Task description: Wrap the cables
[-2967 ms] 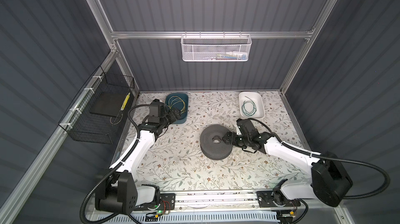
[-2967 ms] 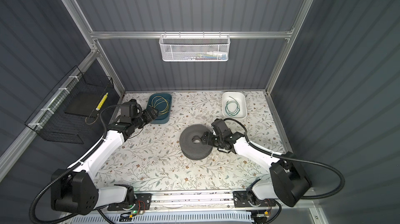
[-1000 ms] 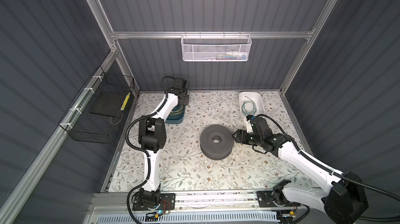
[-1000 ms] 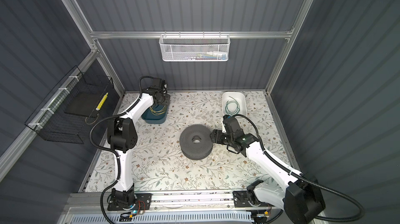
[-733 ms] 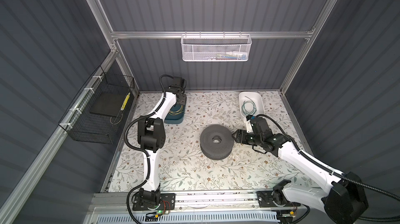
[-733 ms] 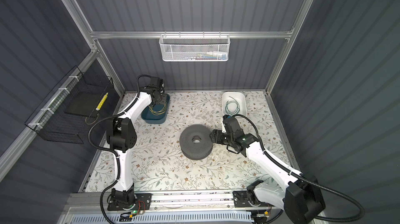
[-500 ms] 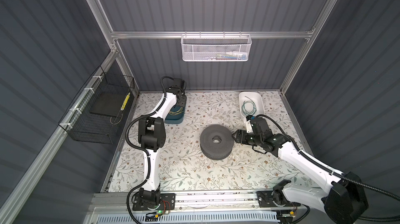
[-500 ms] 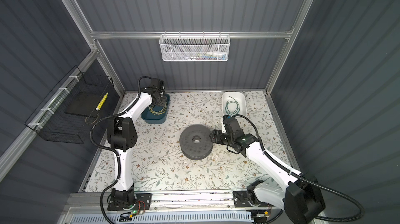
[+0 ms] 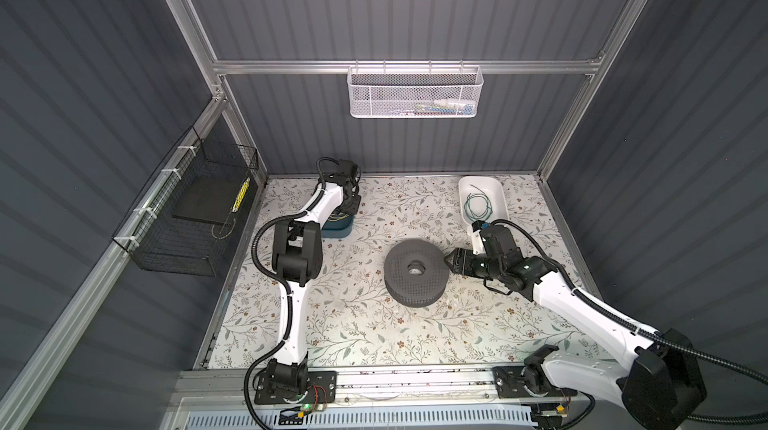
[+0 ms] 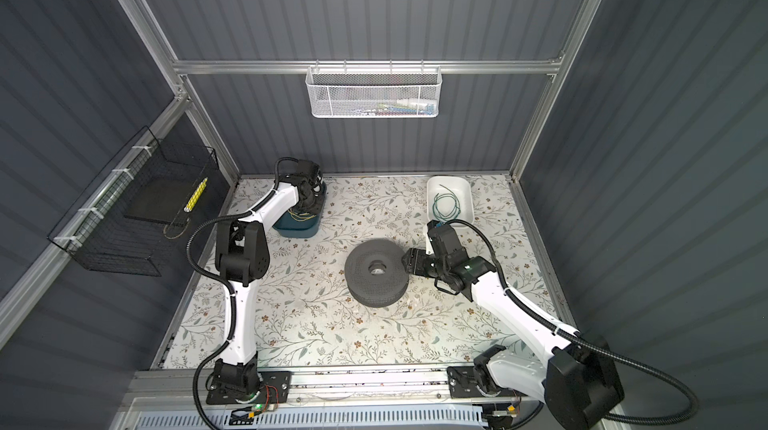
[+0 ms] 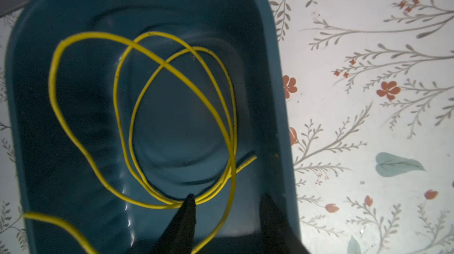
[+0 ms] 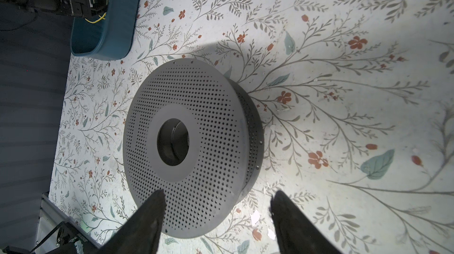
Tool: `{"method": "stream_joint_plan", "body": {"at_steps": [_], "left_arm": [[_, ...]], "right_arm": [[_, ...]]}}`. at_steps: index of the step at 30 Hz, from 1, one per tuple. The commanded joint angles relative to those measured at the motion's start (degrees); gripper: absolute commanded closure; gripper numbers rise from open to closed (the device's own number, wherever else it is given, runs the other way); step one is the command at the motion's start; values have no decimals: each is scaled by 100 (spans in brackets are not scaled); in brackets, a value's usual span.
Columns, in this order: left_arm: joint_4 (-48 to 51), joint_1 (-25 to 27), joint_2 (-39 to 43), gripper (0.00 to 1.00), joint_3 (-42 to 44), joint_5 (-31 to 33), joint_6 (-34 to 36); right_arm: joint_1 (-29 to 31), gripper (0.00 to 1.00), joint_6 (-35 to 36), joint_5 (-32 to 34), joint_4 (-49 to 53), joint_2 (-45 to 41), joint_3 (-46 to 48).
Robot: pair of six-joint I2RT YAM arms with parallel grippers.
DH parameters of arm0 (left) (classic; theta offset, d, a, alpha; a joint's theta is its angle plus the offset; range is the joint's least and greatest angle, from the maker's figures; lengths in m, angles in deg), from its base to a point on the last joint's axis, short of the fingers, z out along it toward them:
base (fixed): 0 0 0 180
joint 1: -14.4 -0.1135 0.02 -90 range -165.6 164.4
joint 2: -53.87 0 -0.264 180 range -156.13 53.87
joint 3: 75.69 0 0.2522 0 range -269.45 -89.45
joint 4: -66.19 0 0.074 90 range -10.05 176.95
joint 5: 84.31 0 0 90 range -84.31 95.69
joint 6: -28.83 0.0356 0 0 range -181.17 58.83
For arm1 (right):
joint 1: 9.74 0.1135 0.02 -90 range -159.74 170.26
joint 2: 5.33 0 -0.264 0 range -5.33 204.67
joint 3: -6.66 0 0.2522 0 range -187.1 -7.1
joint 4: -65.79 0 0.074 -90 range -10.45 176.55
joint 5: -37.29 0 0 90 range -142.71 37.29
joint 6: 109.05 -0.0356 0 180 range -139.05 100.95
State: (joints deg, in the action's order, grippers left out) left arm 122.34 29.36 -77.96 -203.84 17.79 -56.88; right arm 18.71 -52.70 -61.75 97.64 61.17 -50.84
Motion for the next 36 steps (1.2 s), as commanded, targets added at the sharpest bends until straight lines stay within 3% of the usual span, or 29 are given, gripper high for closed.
{"method": "stream_joint_plan", "body": {"at_steps": [1, 7, 16, 28, 32, 36], "left_arm": [[48, 16, -102, 64, 159, 232, 146], [-124, 29, 36, 82, 299, 460, 164], [-156, 85, 661, 100, 146, 522, 197], [-205, 248, 1743, 100, -36, 482, 153], [-274, 286, 2272, 100, -36, 43, 19], [-502, 353, 2853, 100, 253, -810, -299]], "right_arm": [[-15, 29, -28, -49, -13, 40, 84], [-17, 30, -50, -76, -34, 39, 110], [-16, 30, -107, -145, -151, 41, 141], [-17, 30, -108, -231, -215, 69, -52], [-15, 30, 16, -171, -157, 78, -305], [-23, 30, 222, -195, -104, 59, -724]]}}
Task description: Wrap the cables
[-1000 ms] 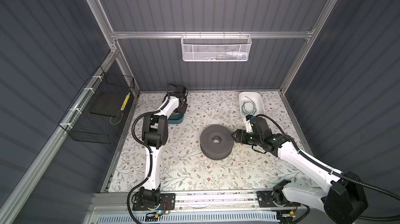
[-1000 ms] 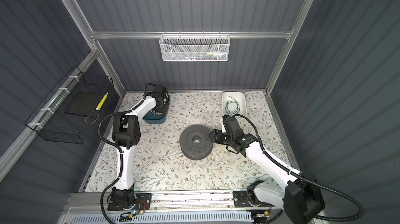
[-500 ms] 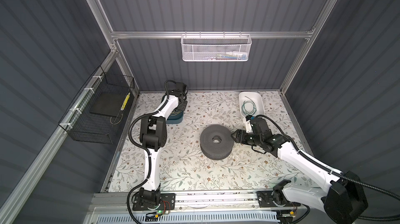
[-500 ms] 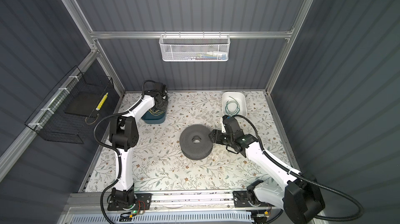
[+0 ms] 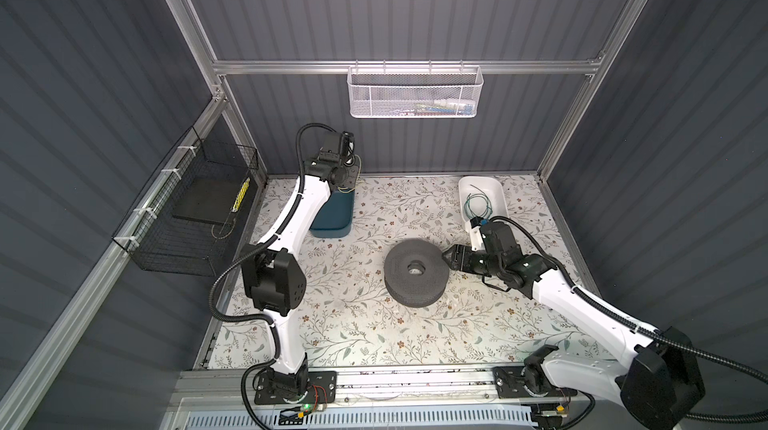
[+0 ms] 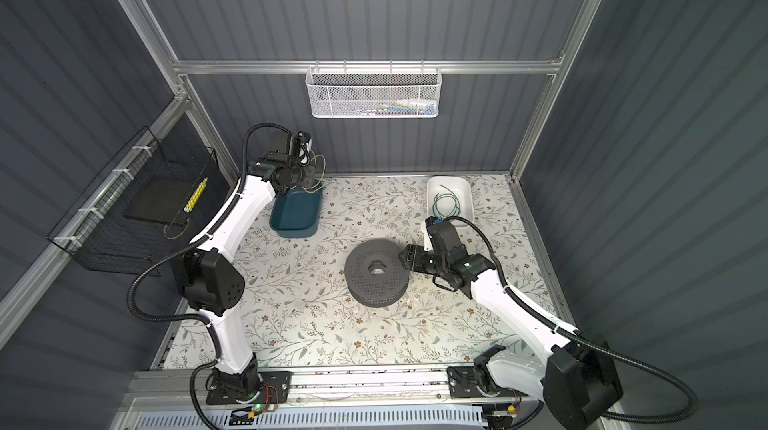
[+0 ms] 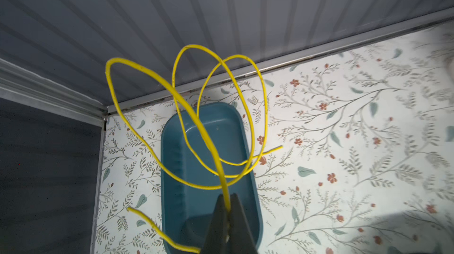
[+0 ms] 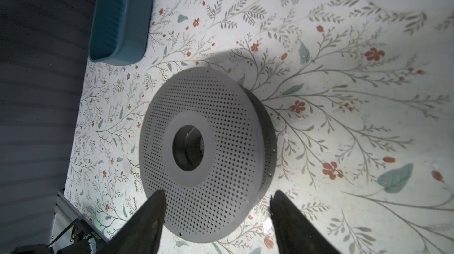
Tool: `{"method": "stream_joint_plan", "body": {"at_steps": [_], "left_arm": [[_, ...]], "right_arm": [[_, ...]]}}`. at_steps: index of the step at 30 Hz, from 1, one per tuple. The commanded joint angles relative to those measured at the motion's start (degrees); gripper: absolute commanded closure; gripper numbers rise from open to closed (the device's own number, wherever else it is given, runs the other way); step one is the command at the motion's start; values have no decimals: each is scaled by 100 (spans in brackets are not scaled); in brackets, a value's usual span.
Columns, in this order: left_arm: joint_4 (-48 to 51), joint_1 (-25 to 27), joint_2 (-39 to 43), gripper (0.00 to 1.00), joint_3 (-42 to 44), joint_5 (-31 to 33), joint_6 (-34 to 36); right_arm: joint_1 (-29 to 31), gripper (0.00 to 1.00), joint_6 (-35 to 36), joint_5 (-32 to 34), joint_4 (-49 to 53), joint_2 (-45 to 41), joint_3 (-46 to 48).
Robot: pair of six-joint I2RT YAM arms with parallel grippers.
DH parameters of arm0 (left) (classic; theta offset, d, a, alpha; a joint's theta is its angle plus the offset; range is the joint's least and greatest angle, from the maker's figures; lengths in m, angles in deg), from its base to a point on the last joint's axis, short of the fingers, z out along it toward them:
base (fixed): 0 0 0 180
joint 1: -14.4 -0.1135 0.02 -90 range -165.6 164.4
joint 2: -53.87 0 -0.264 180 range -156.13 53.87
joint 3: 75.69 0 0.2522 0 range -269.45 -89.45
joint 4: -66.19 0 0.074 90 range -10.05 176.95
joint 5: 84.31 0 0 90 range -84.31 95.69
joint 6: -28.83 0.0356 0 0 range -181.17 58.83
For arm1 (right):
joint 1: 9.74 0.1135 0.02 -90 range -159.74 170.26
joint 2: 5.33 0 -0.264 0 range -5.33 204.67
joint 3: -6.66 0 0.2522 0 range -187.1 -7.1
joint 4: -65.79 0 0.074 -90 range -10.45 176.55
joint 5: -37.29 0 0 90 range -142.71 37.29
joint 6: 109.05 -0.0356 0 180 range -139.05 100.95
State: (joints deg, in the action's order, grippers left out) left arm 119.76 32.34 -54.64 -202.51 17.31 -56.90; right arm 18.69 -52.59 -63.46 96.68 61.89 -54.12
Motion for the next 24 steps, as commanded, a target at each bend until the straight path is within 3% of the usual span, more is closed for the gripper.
{"method": "stream_joint_plan", "body": {"at_steps": [1, 6, 9, 12, 16, 24], "left_arm": [[-392, 69, 714, 100, 315, -1067, -441], [-2100, 211, 1735, 100, 2100, -2713, -1521], [-3156, 472, 2180, 100, 3112, -3269, -1863], [-3754, 860, 2357, 100, 3889, -3335, -1848], [-4635, 1355, 2415, 100, 4641, -3352, -1939], [-4992, 1996, 2313, 100, 4917, -3430, -1912]], "right_arm": [[-21, 30, 249, -33, -30, -29, -502], [-48, 36, 412, -218, -245, -110, -944], [-47, 44, 556, -423, -375, -189, -1104], [-48, 49, 469, -239, -296, -271, -1248], [-66, 48, 557, -602, -331, -271, -1425], [-69, 49, 311, -790, -242, 161, -1754]]}}
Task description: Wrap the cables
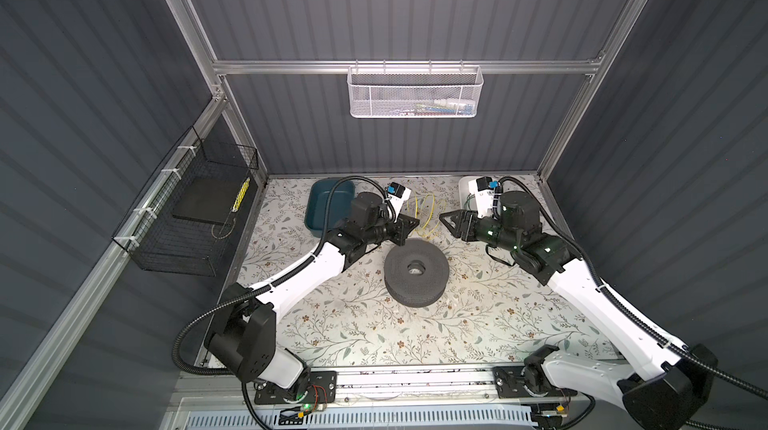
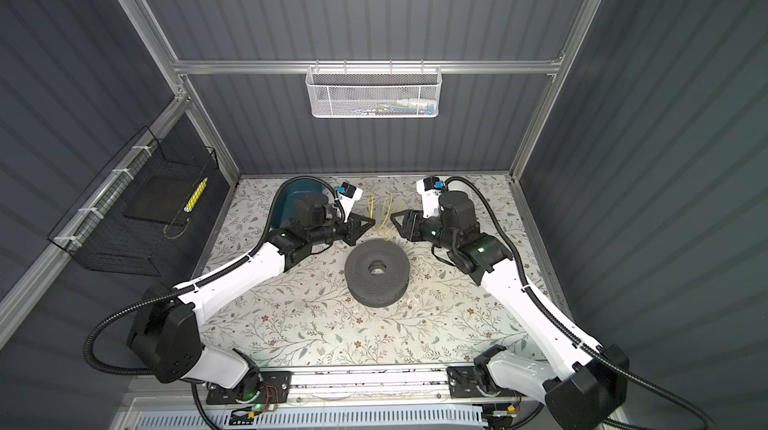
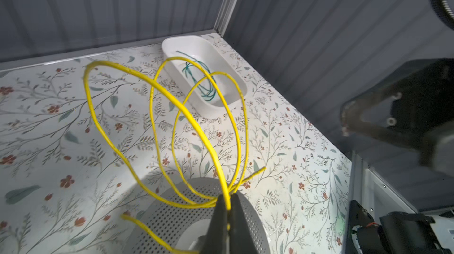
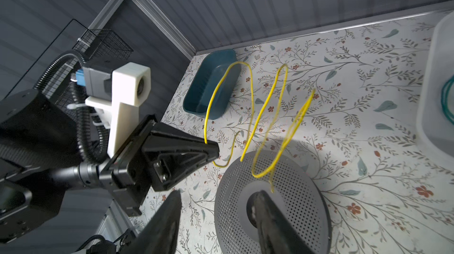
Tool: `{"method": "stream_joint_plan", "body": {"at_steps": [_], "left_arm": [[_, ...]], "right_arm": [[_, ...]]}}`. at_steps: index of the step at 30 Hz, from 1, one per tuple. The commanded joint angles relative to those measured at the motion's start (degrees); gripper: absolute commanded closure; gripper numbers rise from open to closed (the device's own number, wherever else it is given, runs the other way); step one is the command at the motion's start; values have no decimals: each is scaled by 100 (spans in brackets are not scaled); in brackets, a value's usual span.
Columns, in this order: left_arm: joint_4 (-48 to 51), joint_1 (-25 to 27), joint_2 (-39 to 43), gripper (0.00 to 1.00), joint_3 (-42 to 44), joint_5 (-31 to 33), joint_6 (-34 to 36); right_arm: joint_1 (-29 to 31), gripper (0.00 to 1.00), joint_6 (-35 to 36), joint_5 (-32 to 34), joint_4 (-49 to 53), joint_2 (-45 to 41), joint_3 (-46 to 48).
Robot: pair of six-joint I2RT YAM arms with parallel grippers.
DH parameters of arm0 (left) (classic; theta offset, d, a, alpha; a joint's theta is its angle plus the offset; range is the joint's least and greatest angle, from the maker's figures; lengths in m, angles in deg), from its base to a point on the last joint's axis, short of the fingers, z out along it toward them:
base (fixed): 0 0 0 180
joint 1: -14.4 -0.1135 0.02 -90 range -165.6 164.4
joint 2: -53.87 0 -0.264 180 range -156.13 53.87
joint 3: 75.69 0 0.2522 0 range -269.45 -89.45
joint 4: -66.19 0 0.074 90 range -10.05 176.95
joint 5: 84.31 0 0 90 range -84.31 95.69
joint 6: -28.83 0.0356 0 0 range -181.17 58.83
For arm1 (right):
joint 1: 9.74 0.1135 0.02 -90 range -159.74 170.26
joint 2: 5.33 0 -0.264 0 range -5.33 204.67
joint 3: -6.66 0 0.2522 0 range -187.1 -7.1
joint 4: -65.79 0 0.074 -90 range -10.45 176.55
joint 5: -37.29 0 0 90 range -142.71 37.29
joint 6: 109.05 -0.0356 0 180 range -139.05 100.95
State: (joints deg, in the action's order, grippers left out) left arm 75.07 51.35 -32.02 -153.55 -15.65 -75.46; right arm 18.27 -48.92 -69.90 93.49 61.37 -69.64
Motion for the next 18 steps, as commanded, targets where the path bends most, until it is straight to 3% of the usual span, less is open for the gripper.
{"method": "stream_joint_plan", "body": {"at_steps": [1, 11, 15, 18], "left_arm": [[-579, 127, 54, 100, 59, -132, -94], [-546, 321, 201, 100, 118, -255, -59], [-543, 339, 181, 100, 98, -346, -53], [-540, 348, 164, 100, 81, -404, -33]], "right_arm": [[-28, 49, -64, -135, 110, 265, -229], [-129, 50, -248, 121, 150, 541, -219], [-215, 58, -303, 23, 52, 701, -232], [-283, 72, -346, -108, -57, 772, -266]]}}
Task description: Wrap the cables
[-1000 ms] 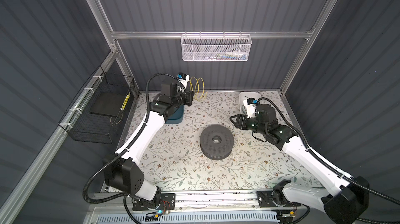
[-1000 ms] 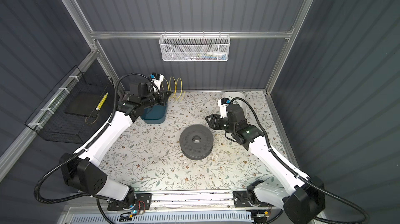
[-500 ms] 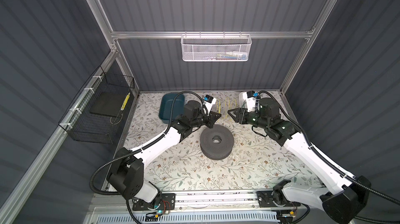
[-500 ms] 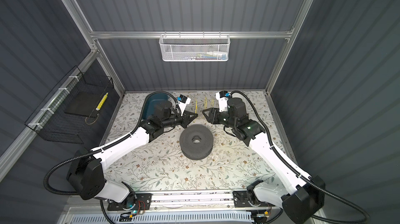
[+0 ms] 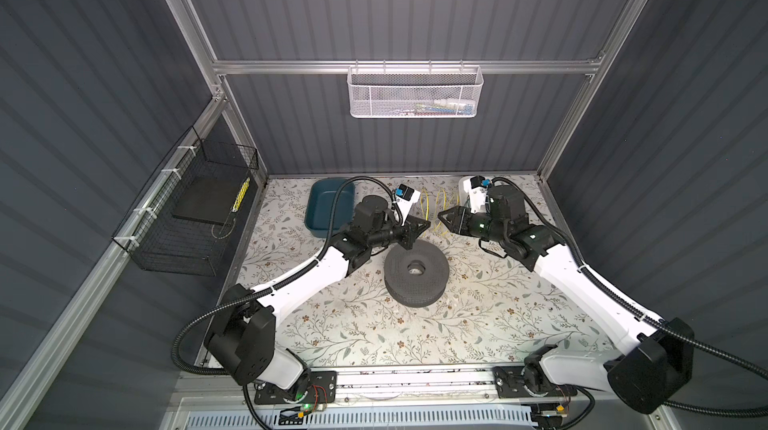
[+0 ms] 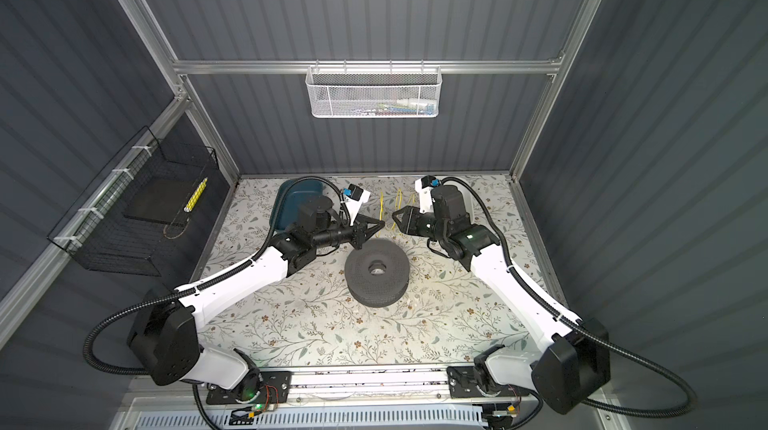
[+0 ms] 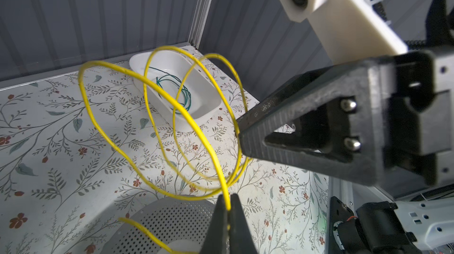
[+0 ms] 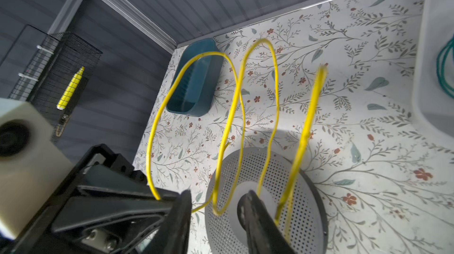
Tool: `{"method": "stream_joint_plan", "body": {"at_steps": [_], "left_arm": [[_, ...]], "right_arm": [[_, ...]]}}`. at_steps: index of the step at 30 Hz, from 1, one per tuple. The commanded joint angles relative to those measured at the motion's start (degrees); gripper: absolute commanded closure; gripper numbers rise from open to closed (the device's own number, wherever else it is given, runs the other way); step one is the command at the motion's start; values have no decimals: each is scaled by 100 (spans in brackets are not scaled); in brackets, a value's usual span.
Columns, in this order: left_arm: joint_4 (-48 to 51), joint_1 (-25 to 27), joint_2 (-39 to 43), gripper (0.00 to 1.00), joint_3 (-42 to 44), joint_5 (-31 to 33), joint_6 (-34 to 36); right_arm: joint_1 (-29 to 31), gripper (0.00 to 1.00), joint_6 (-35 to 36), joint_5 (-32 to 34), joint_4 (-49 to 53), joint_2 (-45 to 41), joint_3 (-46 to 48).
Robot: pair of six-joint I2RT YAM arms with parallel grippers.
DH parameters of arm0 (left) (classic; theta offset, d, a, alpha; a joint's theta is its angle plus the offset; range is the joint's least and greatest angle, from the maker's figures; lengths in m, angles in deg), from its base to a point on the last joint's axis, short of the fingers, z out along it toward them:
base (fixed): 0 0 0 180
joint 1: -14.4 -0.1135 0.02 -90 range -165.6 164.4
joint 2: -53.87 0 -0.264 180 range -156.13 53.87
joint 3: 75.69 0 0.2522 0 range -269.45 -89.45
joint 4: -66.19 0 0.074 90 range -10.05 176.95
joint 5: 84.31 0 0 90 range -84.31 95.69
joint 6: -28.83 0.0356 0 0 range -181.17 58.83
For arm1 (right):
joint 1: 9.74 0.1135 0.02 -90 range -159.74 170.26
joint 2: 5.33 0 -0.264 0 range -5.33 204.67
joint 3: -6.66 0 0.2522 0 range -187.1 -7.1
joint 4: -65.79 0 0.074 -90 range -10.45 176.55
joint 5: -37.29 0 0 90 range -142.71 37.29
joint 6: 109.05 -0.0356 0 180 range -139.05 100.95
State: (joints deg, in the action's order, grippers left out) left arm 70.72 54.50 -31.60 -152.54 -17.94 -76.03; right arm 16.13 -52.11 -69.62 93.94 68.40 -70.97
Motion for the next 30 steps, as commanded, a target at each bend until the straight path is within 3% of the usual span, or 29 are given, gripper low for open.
{"method": "stream_joint_plan", "body": {"at_steps": [1, 6, 9, 20, 30], "left_arm": [[-97, 29, 124, 100, -19, -202, 34], [-46, 29, 148, 100, 7, -260, 111], [59, 33, 171, 100, -2, -279, 207], [1542, 54, 158, 100, -166, 122, 1047], [3484, 213, 208, 100, -408, 2033, 2103]], "right_arm": [[-86, 74, -24, -129, -116, 86, -163], [-302, 93, -131, -98, -234, 158, -274], [-527, 100, -228, -81, -380, 159, -323], [-2032, 100, -722, -47, -728, 18, -696], [-3346, 100, -1257, -422, -1022, 54, -877]]}}
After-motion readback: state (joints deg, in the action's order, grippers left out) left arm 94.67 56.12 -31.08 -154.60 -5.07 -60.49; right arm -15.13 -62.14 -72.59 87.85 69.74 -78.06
